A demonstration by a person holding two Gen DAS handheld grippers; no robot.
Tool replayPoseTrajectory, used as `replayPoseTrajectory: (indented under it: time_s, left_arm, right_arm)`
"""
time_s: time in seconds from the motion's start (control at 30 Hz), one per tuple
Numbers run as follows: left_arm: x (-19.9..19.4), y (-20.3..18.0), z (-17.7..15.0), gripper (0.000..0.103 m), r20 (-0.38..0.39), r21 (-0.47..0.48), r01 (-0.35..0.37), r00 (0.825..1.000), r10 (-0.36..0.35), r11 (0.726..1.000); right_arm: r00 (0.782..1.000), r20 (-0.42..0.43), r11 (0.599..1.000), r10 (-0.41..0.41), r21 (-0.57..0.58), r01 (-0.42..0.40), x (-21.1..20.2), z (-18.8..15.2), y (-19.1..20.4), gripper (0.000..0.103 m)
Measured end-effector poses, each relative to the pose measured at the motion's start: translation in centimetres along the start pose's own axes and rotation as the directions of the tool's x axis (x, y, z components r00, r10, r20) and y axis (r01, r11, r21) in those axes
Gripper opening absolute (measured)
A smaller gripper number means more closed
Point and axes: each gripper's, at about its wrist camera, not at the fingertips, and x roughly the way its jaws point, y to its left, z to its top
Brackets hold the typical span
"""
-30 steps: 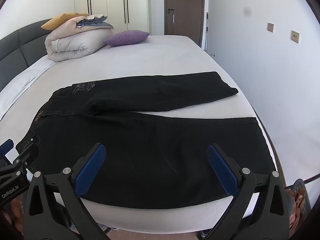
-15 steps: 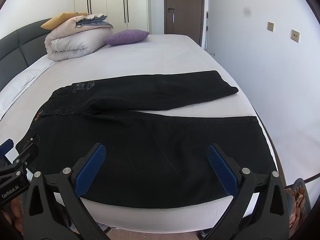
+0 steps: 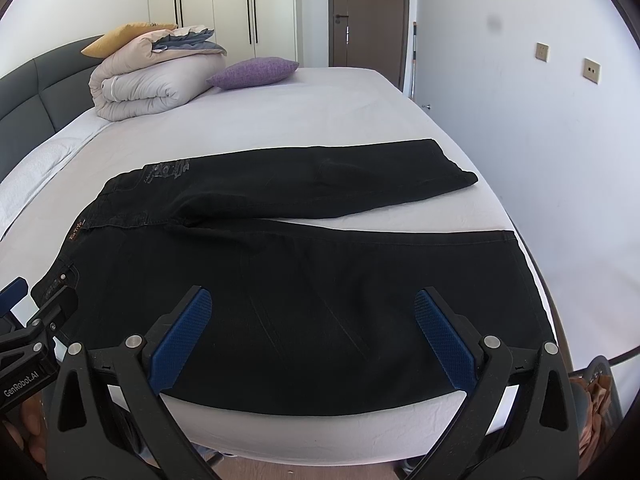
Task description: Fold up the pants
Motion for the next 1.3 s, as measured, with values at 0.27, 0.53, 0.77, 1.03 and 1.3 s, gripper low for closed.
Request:
replayPoseTrajectory:
  time_s: [0.27,0.53,0.77,1.03,1.3]
  left_arm:
    - [0.0,0.0,0.0,0.103,-0.001,0.0,0.0,1.0,0.0,1.0]
    - [0.0,0.0,0.0,0.103,-0.002,0.0,0.0,1.0,0.0,1.0]
    - [0.0,0.0,0.0,0.103,-0.004,-0.001,0.0,1.0,0.0,1.0]
    - [0.0,0.0,0.0,0.103,-0.005,-0.001,0.0,1.0,0.0,1.0]
    - [0.9,-1.1,-1.2,0.103,-0.017,0.004,-0.002,1.0,0.002,1.0]
  right_arm:
    - [1.0,-0.002,1.0,-0.001,-0.001,0.001,0.6,-0.8,0.2,0.103]
    - [1.0,-0.005,1.0,-0.001,-0.001,0.001,0.6,-0.9,0.2,0.103]
    - [1.0,-0.011,1.0,0.0,-0.004,-0.001,1.4,-1.2,0.9,0.103]
    - [1.0,-0.018,1.0,0.003,-0.009,-0.003,1.3,-1.0,0.8,0.103]
    - [0.999,-0.031,1.0,0.007,-0.015,-0.008,1.5,-0.6,1.1,0.103]
